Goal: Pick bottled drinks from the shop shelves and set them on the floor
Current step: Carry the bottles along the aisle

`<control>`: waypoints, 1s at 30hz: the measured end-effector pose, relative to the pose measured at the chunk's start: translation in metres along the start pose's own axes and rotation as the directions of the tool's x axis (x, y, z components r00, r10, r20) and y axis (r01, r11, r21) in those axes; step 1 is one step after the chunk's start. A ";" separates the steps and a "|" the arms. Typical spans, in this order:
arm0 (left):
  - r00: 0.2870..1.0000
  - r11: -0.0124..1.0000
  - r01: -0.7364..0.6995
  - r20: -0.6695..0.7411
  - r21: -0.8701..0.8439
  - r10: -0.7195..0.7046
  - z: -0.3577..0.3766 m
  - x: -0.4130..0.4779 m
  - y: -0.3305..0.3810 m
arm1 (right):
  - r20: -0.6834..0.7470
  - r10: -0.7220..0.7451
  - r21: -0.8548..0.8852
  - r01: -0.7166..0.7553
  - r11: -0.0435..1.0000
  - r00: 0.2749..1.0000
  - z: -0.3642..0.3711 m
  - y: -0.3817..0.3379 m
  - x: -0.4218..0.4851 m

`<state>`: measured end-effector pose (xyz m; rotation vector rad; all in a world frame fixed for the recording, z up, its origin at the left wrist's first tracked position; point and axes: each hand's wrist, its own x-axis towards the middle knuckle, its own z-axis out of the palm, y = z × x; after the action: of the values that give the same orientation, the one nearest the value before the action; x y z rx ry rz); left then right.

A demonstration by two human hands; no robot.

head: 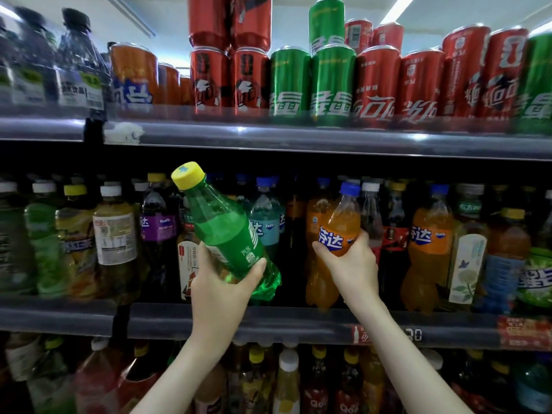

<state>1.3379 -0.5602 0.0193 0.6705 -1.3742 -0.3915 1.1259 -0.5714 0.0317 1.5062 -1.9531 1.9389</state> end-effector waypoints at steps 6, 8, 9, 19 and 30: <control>0.998 0.998 0.057 0.023 0.000 -0.057 0.006 0.003 -0.012 | 0.081 -0.058 -0.193 0.073 0.978 0.995 0.007 -0.006 0.001; 0.994 0.996 0.090 0.062 0.000 -0.090 0.008 0.006 -0.014 | 0.123 -0.063 -0.221 0.089 0.971 0.990 0.011 -0.006 0.000; 0.992 0.995 0.096 0.082 0.015 -0.096 0.008 0.008 -0.015 | 0.133 -0.063 -0.223 0.092 0.970 0.989 0.013 -0.007 0.000; 0.968 0.986 0.147 0.194 0.081 -0.161 0.018 0.011 -0.011 | 0.225 -0.095 -0.269 0.156 0.950 0.970 0.024 0.018 -0.016; 0.940 0.971 0.199 0.256 0.130 -0.227 0.024 0.001 -0.010 | 0.204 -0.305 -0.495 0.367 0.788 0.930 -0.001 0.021 -0.013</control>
<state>1.3158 -0.5731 0.0152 0.8796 -1.5927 -0.6064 1.1200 -0.5676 0.0075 1.6652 -1.8680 1.0735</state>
